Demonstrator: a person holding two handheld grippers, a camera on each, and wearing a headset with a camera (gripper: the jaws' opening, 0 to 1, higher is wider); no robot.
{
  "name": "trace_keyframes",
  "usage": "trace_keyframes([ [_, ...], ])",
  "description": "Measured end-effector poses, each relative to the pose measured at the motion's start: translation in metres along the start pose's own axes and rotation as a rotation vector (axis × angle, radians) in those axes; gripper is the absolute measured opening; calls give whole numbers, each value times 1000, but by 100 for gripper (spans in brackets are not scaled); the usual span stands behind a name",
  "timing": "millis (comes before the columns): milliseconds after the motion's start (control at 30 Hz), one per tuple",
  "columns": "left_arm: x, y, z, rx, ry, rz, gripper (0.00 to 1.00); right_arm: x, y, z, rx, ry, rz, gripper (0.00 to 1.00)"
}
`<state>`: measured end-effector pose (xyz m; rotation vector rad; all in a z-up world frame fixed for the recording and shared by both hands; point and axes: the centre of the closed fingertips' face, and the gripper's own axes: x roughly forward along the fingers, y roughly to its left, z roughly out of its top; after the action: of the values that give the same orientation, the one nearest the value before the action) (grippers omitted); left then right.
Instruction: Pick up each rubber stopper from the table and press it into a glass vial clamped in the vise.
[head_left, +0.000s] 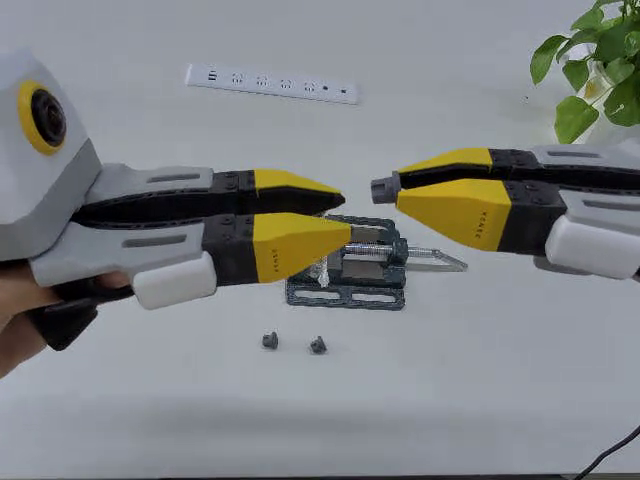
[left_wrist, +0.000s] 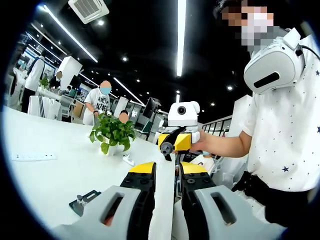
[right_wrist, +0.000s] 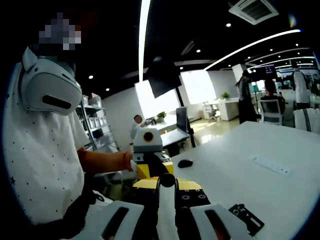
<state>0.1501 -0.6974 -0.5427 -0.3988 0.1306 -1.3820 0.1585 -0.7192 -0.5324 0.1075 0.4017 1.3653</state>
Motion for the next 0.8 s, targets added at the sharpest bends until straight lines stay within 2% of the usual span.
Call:
trace_keyframes([
  [133,-6,10,-9,25,38,43,21,3,-26,-7,9,54,-53,6],
  [233,-11,21,-20,57,87,89,27,6,-45,-16,9,110,-103,6],
  [333,-18,33,-29,76,117,131,35,11,-63,-24,26,157,-144,6],
  [367,-21,38,-34,90,139,149,37,14,-70,-28,16,189,-161,6],
  [433,-24,44,-39,98,153,166,41,19,-77,-33,25,215,-176,6],
  [500,-29,52,-49,119,201,192,45,25,-87,-39,22,253,-185,6],
  [700,-40,70,-73,145,270,234,58,39,-118,-64,-46,434,-229,6],
  [800,-45,78,-81,155,288,251,65,46,-130,-73,-73,504,-239,6],
])
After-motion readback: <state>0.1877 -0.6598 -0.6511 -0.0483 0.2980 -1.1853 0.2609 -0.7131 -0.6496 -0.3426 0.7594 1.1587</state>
